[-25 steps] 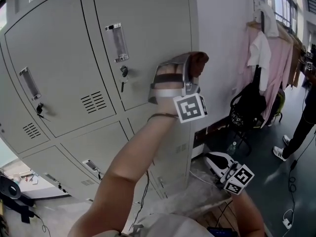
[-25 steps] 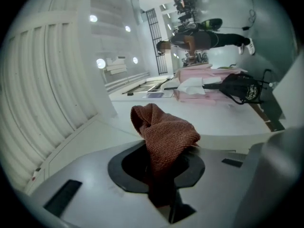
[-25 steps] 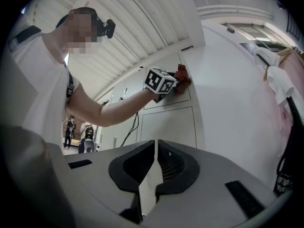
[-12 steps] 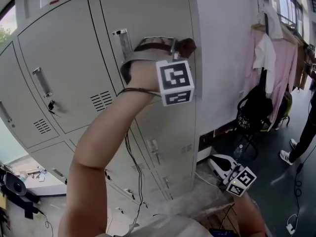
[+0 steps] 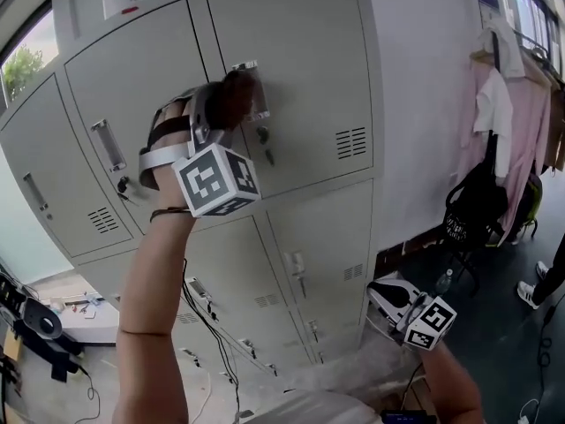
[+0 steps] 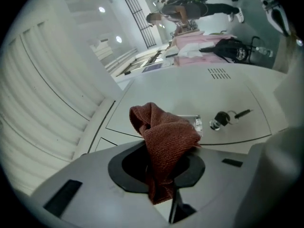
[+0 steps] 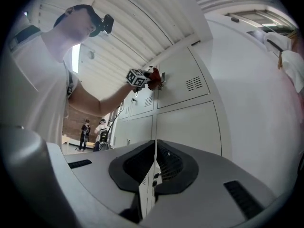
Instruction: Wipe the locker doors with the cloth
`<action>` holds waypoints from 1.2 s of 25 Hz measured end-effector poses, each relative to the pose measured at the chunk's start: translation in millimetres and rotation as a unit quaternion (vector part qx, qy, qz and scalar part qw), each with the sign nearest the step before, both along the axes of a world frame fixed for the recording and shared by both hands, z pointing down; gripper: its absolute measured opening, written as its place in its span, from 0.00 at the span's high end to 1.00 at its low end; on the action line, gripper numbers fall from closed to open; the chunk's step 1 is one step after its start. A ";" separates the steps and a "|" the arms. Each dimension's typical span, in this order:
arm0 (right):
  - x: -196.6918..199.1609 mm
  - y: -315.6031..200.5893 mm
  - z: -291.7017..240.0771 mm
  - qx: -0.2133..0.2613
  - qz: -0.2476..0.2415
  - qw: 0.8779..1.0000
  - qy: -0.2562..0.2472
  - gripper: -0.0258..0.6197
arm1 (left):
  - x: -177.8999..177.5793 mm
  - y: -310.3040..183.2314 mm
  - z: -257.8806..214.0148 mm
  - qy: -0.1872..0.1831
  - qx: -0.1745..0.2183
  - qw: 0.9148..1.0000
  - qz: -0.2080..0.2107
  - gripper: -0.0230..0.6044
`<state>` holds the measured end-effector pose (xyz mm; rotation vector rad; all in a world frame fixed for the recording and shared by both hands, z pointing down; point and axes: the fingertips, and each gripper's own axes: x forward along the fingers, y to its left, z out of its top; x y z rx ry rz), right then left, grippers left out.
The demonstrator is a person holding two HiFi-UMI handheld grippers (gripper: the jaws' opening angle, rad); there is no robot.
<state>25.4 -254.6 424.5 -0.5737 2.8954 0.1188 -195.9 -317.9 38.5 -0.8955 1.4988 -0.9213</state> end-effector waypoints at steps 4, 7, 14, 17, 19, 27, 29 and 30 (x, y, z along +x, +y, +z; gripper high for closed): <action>-5.8 1.6 -0.4 0.001 0.013 1.000 0.005 0.93 | 31.4 -17.4 -11.4 -0.031 0.026 0.999 0.026 0.85; 4.8 1.9 8.6 -0.010 0.029 1.000 0.007 0.93 | 76.0 -42.6 -4.8 -0.055 -0.011 0.997 0.049 0.85; 45.8 -1.1 14.2 -0.019 0.088 0.996 0.000 0.93 | 184.2 -98.7 -0.4 -0.121 -0.035 0.988 0.087 0.85; 59.9 -2.2 15.5 -0.023 0.106 0.994 -0.012 0.93 | 214.1 -112.9 6.1 -0.121 -0.040 0.986 0.104 0.85; 66.0 -1.2 19.7 -0.030 0.116 0.993 -0.019 0.93 | 227.0 -118.7 12.7 -0.121 -0.042 0.985 0.112 0.85; 60.4 -8.7 19.5 -0.035 0.105 0.993 -0.029 0.93 | 148.1 -75.6 -35.5 -0.051 0.024 0.993 0.100 0.85; 49.0 -10.5 20.2 -0.034 0.091 0.995 -0.024 0.93 | 106.6 -55.9 -54.6 -0.020 0.049 0.995 0.080 0.85; 43.0 -11.7 20.0 -0.033 0.083 0.996 -0.022 0.93 | 86.2 -45.5 -63.4 -0.002 0.059 0.996 0.072 0.85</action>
